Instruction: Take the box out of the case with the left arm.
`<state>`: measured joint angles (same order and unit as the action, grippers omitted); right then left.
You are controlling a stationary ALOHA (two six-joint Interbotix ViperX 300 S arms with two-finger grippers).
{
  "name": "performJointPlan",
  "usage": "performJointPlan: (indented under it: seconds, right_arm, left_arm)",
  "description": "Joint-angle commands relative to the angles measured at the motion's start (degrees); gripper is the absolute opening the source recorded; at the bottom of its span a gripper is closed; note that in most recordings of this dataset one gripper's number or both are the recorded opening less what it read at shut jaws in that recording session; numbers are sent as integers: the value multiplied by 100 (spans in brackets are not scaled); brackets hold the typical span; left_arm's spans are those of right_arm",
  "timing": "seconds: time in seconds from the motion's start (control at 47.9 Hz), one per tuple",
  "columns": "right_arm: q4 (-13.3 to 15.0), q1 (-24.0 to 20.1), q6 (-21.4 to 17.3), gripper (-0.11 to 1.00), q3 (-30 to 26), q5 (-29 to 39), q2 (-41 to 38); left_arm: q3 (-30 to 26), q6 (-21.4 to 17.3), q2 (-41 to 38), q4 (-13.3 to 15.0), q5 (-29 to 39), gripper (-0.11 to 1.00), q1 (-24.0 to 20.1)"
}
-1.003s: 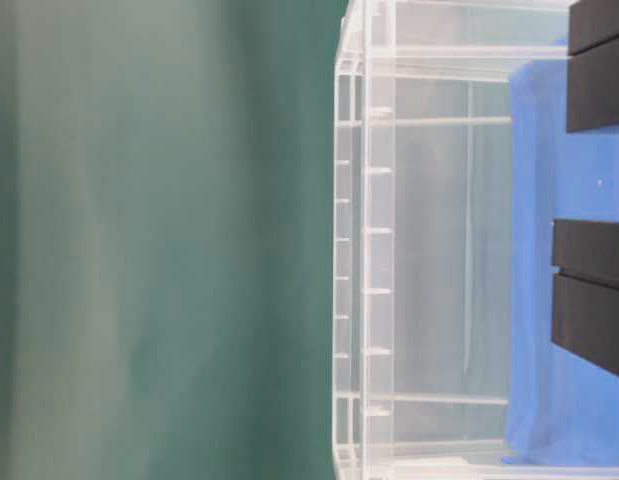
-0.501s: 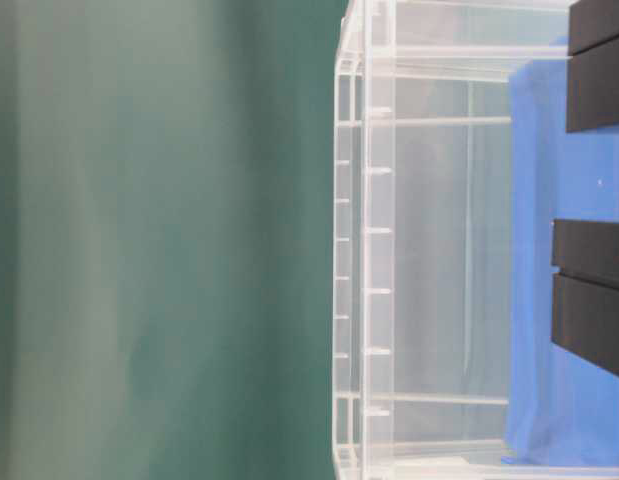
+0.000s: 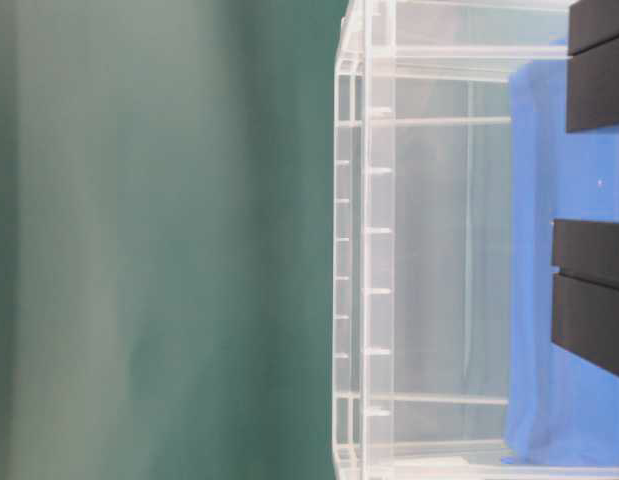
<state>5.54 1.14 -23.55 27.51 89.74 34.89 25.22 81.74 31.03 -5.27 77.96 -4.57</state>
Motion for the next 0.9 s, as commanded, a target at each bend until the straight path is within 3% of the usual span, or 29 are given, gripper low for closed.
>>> performJointPlan:
  seconds: [0.0, 0.878]
  right_arm:
    - [9, 0, 0, 1, -53, 9, 26]
    - [0, 0, 0, 1, 9, 9, 26]
  left_arm:
    - [-70, -9, 53, 0, -18, 84, -26]
    - [-70, -9, 44, 0, -18, 84, -26]
